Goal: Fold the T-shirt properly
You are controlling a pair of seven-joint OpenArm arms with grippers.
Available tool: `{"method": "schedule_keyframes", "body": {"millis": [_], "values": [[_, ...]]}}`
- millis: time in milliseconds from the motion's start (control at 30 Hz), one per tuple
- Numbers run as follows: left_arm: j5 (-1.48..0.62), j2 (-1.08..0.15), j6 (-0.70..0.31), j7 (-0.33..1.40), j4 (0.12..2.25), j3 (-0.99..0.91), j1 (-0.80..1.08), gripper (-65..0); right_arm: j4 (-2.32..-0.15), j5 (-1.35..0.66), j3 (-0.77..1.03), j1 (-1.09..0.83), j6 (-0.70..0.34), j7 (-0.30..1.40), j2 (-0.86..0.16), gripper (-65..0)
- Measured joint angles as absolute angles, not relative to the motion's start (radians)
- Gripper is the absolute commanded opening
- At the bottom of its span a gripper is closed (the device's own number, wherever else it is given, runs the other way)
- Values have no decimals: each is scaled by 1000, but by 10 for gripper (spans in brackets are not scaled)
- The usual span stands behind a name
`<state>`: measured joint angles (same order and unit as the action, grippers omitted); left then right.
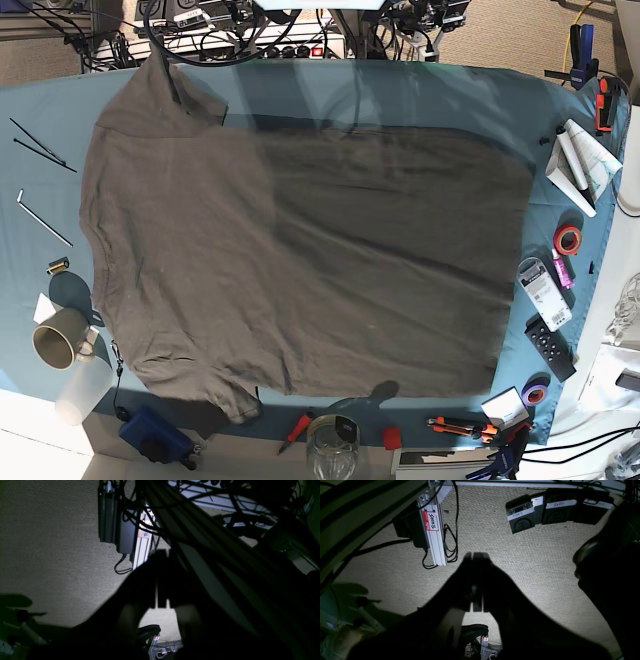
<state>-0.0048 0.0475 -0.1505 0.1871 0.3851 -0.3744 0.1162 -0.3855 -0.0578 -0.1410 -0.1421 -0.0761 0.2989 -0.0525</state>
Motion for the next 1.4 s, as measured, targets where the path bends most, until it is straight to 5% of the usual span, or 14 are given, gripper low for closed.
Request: {"method": "schedule_keyframes", "body": {"millis": [733, 1400], "values": [[-5, 46, -203, 187, 386, -374, 117, -650, -385, -58, -143, -144, -78, 317, -56, -650], [-4, -101, -200, 194, 498, -374, 300, -650, -538, -82, -144, -253, -78, 385, -210, -650]]}}
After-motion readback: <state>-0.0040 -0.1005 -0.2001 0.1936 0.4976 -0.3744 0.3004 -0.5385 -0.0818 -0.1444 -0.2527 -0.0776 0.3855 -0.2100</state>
